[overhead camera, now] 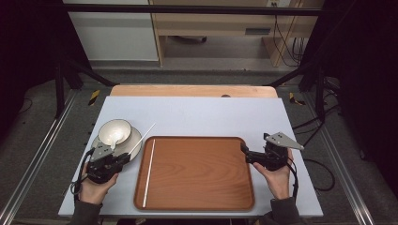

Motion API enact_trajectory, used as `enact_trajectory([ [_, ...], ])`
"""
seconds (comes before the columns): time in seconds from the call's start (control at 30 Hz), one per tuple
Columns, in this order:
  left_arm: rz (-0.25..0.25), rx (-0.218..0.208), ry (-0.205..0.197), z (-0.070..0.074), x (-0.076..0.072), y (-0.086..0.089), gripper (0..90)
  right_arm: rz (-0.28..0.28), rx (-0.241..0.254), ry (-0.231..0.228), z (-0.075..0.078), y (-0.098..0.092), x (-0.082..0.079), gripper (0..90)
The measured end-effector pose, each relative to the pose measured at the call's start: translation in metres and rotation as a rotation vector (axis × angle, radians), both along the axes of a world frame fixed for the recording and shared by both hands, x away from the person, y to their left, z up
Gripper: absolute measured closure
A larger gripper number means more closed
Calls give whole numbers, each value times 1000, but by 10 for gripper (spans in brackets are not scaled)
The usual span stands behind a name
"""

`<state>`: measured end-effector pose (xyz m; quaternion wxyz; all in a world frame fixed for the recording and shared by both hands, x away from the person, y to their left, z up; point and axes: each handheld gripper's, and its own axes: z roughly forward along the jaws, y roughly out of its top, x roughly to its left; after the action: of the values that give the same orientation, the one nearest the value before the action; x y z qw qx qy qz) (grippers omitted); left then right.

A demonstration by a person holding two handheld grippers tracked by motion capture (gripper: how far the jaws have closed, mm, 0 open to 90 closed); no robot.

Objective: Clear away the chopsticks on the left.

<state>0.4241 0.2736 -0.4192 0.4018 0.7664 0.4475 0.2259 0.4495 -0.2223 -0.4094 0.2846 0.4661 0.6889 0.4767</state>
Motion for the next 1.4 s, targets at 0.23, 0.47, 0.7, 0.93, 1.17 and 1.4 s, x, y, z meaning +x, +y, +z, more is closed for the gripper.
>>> enact_trajectory([
  [0.23, 41, -5, -24, 4, -10, -15, 840, 2, -4, -3, 0, 1, 0, 63],
  [0.47, 96, -11, -48, 4, -21, -37, 840, -1, -1, -1, 0, 2, 0, 63],
  [0.7, 159, -30, -54, 3, -28, -53, 840, -1, 5, -4, 2, 2, -1, 63],
  [0.93, 225, -79, -63, 0, -35, -61, 840, 1, 8, -9, 3, 3, -2, 63],
  [1.17, 281, -105, -62, -14, -44, -65, 840, 7, 3, -2, 1, 5, -1, 63],
  [1.4, 319, -117, -56, -28, -50, -75, 840, 9, 3, -1, 1, 5, 0, 63],
])
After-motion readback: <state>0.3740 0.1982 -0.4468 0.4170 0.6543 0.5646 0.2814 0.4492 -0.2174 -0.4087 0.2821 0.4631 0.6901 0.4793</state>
